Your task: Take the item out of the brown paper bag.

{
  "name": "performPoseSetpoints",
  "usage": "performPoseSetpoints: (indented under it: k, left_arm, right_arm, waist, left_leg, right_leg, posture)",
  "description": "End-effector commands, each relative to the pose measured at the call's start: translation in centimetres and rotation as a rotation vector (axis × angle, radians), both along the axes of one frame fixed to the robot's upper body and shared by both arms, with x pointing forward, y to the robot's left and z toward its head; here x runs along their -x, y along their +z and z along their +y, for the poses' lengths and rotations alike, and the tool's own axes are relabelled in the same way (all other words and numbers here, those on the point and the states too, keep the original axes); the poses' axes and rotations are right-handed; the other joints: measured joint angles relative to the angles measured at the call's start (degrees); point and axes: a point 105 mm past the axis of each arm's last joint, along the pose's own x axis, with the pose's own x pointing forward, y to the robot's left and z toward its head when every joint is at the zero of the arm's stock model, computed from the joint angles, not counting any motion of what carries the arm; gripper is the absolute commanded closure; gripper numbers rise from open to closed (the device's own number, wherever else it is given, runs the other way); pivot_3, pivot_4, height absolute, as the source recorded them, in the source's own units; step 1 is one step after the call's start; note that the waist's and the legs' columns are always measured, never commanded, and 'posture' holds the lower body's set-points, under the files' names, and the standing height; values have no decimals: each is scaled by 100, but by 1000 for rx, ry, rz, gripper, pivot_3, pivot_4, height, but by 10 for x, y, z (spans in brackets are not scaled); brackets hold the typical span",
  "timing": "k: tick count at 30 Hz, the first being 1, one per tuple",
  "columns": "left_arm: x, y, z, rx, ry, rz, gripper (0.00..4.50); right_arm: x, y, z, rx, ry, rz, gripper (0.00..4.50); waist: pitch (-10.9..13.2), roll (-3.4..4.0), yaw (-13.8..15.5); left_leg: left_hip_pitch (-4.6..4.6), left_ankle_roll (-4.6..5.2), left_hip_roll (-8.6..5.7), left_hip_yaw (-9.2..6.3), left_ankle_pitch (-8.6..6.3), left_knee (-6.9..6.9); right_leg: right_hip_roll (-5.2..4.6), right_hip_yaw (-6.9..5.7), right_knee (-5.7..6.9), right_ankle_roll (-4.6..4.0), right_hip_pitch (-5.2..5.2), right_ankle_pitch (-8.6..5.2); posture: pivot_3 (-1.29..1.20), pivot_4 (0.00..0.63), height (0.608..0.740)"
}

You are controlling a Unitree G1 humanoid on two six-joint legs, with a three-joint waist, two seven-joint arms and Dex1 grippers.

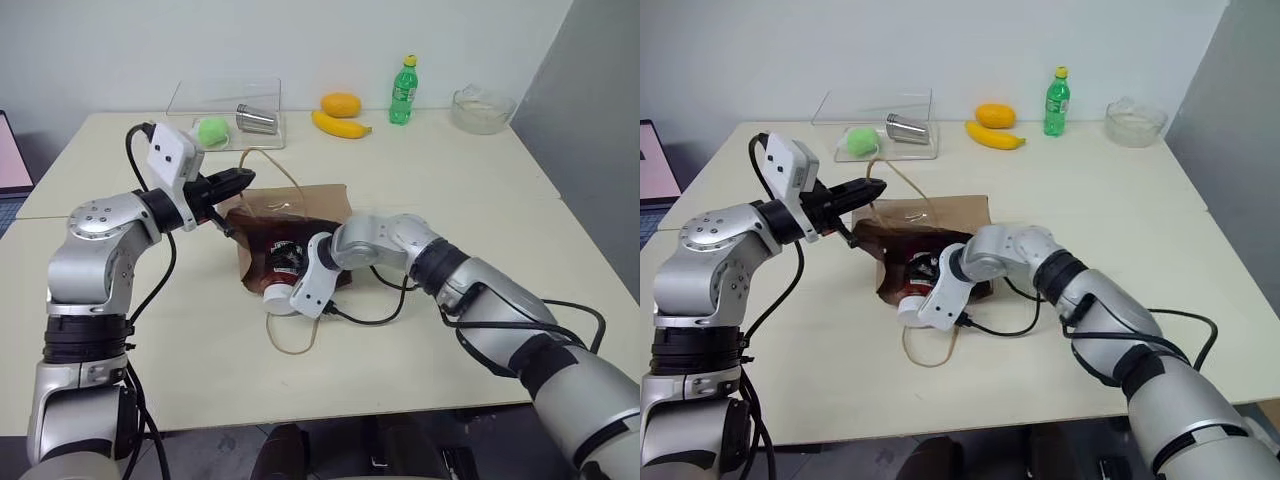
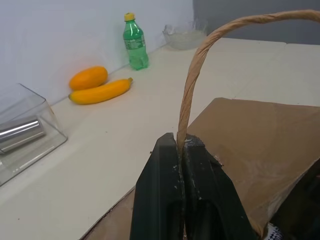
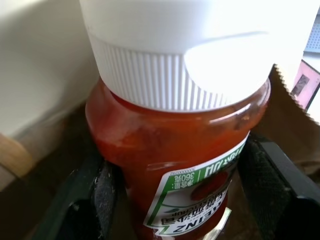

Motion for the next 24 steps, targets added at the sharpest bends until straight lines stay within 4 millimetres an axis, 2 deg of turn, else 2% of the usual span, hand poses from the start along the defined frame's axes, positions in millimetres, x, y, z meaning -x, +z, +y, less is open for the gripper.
performPoseSetpoints:
  k: [1,9,11,14,17,24]
  left_arm:
    - [4,15,4,-2,14,-52,4500]
    - [4,14,4,-3,11,-47,4500]
    - [3,14,4,-4,11,-46,4500]
    - [3,14,4,-5,10,-44,4500]
    - [2,14,3,-4,8,-42,4500]
    - [1,12,0,-1,1,-36,4500]
  right_arm:
    - [18,24,13,-113,59,89,1488]
    - [29,51,-2,-243,91,335,1488]
    - [32,68,-7,-324,95,428,1488]
    - [38,84,-14,-368,109,517,1488]
    - [43,99,-26,-406,103,607,1488]
    - [45,148,-56,-615,33,820,1488]
  waist:
    - [0,0,-1]
    - [0,0,5]
    - [0,0,8]
    - [1,1,9]
    - [1,1,18]
    - [1,1,32]
  left_leg:
    - [0,0,1,0,0,0]
    - [0,1,1,-1,0,1]
    - [0,1,1,-1,0,1]
    - [0,1,3,-1,0,1]
    - [0,1,3,-2,-1,1]
    - [0,1,0,-2,-1,1]
  right_leg:
    - [1,0,0,0,0,0]
    - [-1,-1,-2,0,2,0]
    - [-2,-2,-2,0,3,0]
    - [-3,-2,-3,0,4,0]
    - [-10,-3,-2,0,4,0]
    - [-29,-5,-2,0,4,0]
  posture:
    - [0,150,740]
    - [0,150,740]
    - [0,150,740]
    - [0,150,740]
    - [0,150,740]
    - [0,150,740]
